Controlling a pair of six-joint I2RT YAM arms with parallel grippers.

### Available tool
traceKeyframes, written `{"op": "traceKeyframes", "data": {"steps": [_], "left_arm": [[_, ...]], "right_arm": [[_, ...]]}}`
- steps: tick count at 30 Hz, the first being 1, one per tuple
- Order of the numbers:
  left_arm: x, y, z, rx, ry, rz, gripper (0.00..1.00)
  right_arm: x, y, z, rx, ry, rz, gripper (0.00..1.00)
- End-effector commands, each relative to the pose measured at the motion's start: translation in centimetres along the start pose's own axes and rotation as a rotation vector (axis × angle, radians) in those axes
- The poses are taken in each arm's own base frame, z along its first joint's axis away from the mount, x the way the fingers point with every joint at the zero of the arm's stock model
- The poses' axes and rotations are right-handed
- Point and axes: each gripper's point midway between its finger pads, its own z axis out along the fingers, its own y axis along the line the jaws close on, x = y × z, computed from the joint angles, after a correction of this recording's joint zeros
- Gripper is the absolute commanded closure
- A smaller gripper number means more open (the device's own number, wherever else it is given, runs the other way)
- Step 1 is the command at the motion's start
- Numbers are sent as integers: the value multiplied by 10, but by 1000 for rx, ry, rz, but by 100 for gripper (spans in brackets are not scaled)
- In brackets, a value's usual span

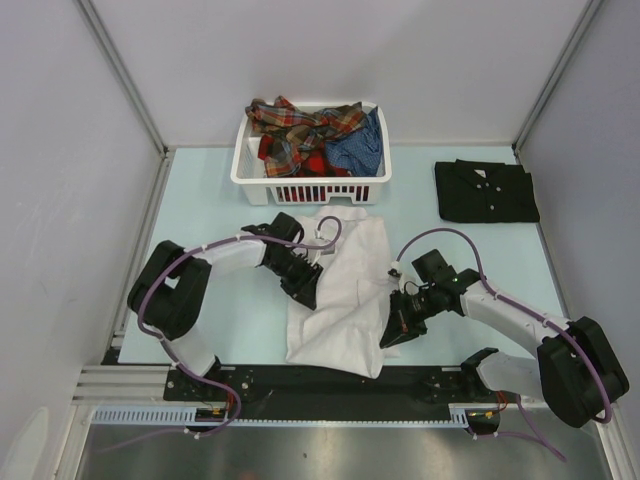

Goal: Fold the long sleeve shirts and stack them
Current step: Fold the shirt

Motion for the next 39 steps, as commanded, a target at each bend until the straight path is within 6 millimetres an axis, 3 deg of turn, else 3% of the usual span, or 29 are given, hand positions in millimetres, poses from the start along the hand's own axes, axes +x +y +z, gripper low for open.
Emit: {"op": "traceKeyframes", "data": {"steps": [1,10,15,25,32,39], "left_arm": [[-15,-22,1,112,-25,-8,62],[-7,-54,-2,218,1,-32,69],[-5,-75,1,239,10,49,71],[-5,-96,6,173,-11,260,81],[3,-101,19,91,26,393,76],[5,-96,17,47,28,390,63]], "right_arm": [[-1,3,-1,-9,-18,-15,100],[-3,2,0,-11,-18,-10,100],[-3,2,0,-11,-14,-9,100],[-6,10,-2,-42,-12,-14,100],[-8,19,-5,-70,-4,-21,100],[-11,20,-7,-66,-10,-38,100]]}}
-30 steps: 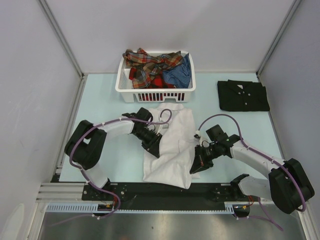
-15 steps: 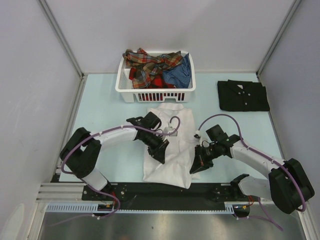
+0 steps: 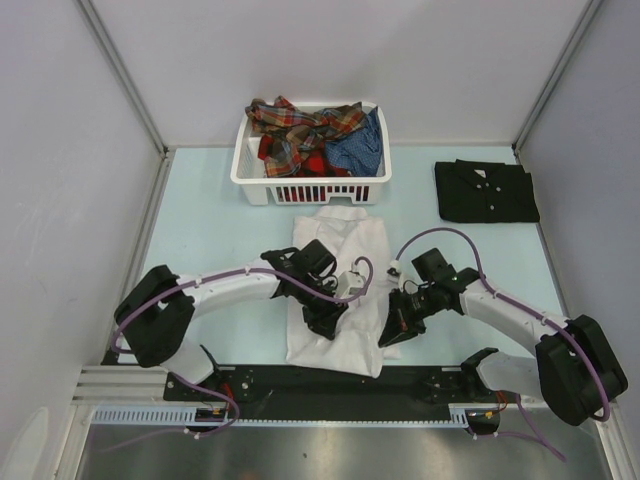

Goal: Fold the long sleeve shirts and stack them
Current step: Fold the shirt

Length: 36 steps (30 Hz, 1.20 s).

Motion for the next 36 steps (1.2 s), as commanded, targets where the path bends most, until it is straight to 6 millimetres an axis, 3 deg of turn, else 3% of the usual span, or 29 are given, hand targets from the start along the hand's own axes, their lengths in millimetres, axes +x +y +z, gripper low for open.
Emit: {"op": "traceKeyframes", "data": {"steps": [1,6,8,13,17,18,20,21,24,26,27,30,33,35,36], "left_arm": [[-4,8,-12,-68,-41,29,60],[-9,29,-46,-100,-187,-114,48],[-7,41,-64,-118,-260,-174,37],[-6,47,-92,-187,-344,-159,24],[-5,54,-106,-231,-390,-183,21],[-6,56,-110,-238,-400,-184,20],[-4,61,-119,-252,-416,-199,20],[-6,63,-124,-260,-426,-190,20],[-4,70,-143,-282,-468,-206,20],[1,75,-154,-293,-482,-229,20],[-4,75,-163,-297,-492,-177,20],[-3,68,-172,-283,-478,-134,20],[-4,56,-172,-295,-468,-39,20],[-4,45,-164,-296,-427,33,21],[-7,30,-157,-284,-414,111,23]], "right_arm": [[-10,15,-6,-33,-19,-46,100],[-22,29,-11,-47,-56,-88,100],[-28,39,-13,-70,-78,-107,100],[-56,80,-15,-165,-147,-157,100],[-83,96,-3,-216,-176,-157,100],[-90,90,4,-212,-167,-127,96],[-106,99,6,-252,-191,-116,89],[-112,97,11,-255,-190,-100,74],[-134,110,12,-305,-224,-119,47],[-148,111,11,-320,-255,-128,43],[-153,113,8,-327,-271,-131,36],[-166,118,-6,-353,-328,-177,34],[-161,119,-10,-371,-310,-169,34],[-159,117,-14,-378,-305,-145,33],[-158,114,-17,-373,-301,-136,32]]}}
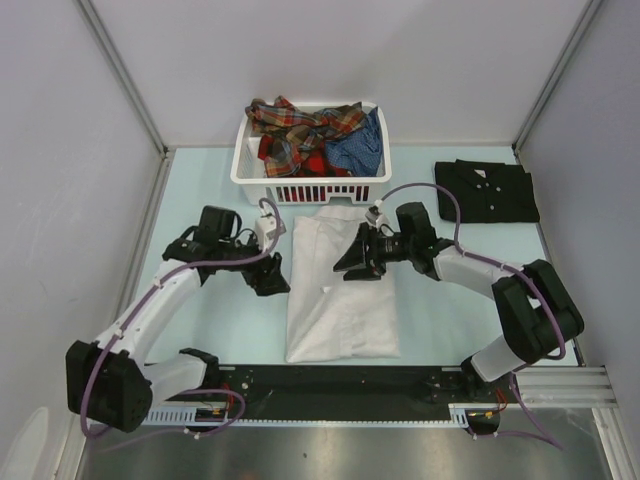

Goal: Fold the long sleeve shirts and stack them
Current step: Fold the shirt

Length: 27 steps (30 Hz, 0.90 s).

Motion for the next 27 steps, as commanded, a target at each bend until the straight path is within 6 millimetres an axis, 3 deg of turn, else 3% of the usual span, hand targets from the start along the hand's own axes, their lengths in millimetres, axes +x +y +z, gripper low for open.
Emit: {"op": "traceKeyframes", "data": {"steps": [1,3,5,6,7,8,10,14,15,16,17,18,19,22,23,24,27], "left_arm": [[-9,-38,-2,33,0,300,23],[-4,-57,7,37,24,380,24],[-7,-59,8,-13,11,406,25],[-5,-63,10,-7,6,398,26],[-7,-68,10,15,-10,392,26],[-5,-86,11,119,-21,371,27],[0,-101,18,229,4,309,28],[0,-128,31,448,92,-54,30],[-4,-138,28,528,77,-128,26],[-23,-141,31,569,-10,-121,24],[-28,-151,26,597,-11,-239,22],[-17,-157,29,625,0,-277,18],[-22,-161,32,646,-35,-248,17],[0,-157,52,643,38,-355,11],[16,-157,57,639,90,-479,7],[13,-153,62,642,58,-485,2],[29,-147,80,613,107,-604,1]], "right_arm": [[-16,20,-21,-59,-39,-70,32],[-20,12,-36,-8,-49,-61,31],[-27,3,-55,45,-82,-140,31],[-20,-5,-62,89,-66,-107,33],[-19,-7,-68,105,-71,-125,35],[-18,-13,-74,126,-75,-145,37],[2,-22,-78,149,-46,-128,45],[49,-18,-70,48,78,-67,52],[66,-7,-62,5,133,-76,48],[75,3,-61,-30,142,-104,45],[91,3,-56,-51,171,-108,37],[99,16,-47,-88,179,-146,33],[108,21,-45,-106,183,-167,30],[131,11,-30,-95,219,-179,16],[130,8,-26,-87,193,-195,7],[137,-6,-24,-59,196,-166,5],[140,-28,-16,-33,178,-90,4]]}}
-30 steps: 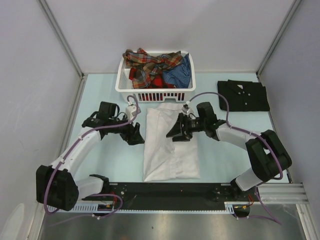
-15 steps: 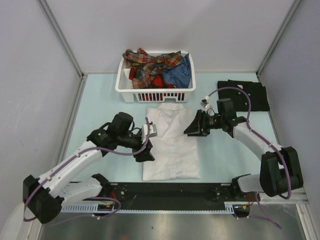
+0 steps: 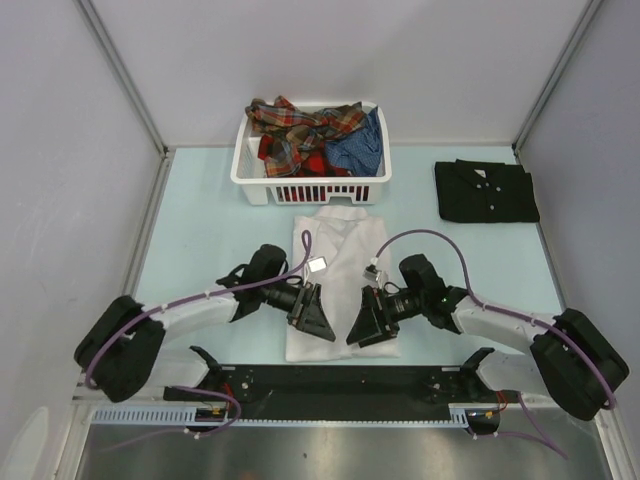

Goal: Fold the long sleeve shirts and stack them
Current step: Fold the shirt

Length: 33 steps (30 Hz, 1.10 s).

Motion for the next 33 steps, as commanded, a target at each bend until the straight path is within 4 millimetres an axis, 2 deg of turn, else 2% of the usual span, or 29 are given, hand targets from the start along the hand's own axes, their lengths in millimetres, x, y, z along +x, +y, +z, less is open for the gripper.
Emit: {"op": "traceKeyframes", "data": {"steps": [1,2,5,7,8,12,13,16,18,19,20,22,23,24,25,26,27,28,29,30,31,32,33], "left_arm": [[-5,5,14,64,-31,-173,0],[4,13,16,51,-20,-235,1],[20,47,19,-5,-11,-373,1],[37,71,19,-61,16,-481,0],[36,82,15,-92,-6,-520,1],[42,101,0,-157,-54,-625,1],[42,101,-6,-164,-84,-636,1],[41,103,-18,-200,-147,-640,1],[39,101,-29,-225,-195,-659,1],[34,97,-32,-212,-211,-638,1],[17,87,-38,-186,-247,-558,1],[3,64,-41,-109,-248,-464,1],[-8,53,-45,-95,-249,-414,2],[-19,38,-51,-91,-268,-319,3],[-28,34,-56,-119,-276,-180,4],[-37,18,-62,-132,-267,-133,5],[-43,8,-70,-161,-276,43,6],[-62,1,-80,-239,-307,158,9],[-54,1,-80,-286,-268,160,9],[-60,-5,-82,-283,-275,224,12],[-81,-21,-87,-325,-294,330,13],[-68,-27,-74,-374,-186,399,13],[-72,-27,-73,-439,-129,569,14]], "right_arm": [[-11,-18,11,2,-94,70,5],[-17,-25,13,16,-120,88,6],[-11,-51,14,77,-128,221,7],[-1,-69,12,151,-126,298,5],[11,-84,8,227,-115,377,5],[34,-112,-2,383,-94,539,11],[40,-118,-4,415,-89,593,17],[43,-127,-12,449,-97,691,22],[35,-124,-16,430,-112,706,21],[25,-108,-14,349,-103,665,23],[6,-88,-12,271,-112,602,25],[-10,-44,-11,167,-91,414,27],[-18,-30,-13,160,-101,341,27],[-39,-3,-17,138,-139,221,27],[-44,5,-20,146,-151,146,28],[-51,10,-21,144,-162,123,30],[-63,17,-24,134,-186,90,32],[-76,15,-26,138,-229,67,38],[-83,10,-23,136,-235,63,41],[-88,10,-20,120,-241,25,45],[-97,8,-18,122,-260,-19,50],[-98,0,-15,128,-248,-15,53],[-103,-1,-13,121,-248,-62,55]]}}
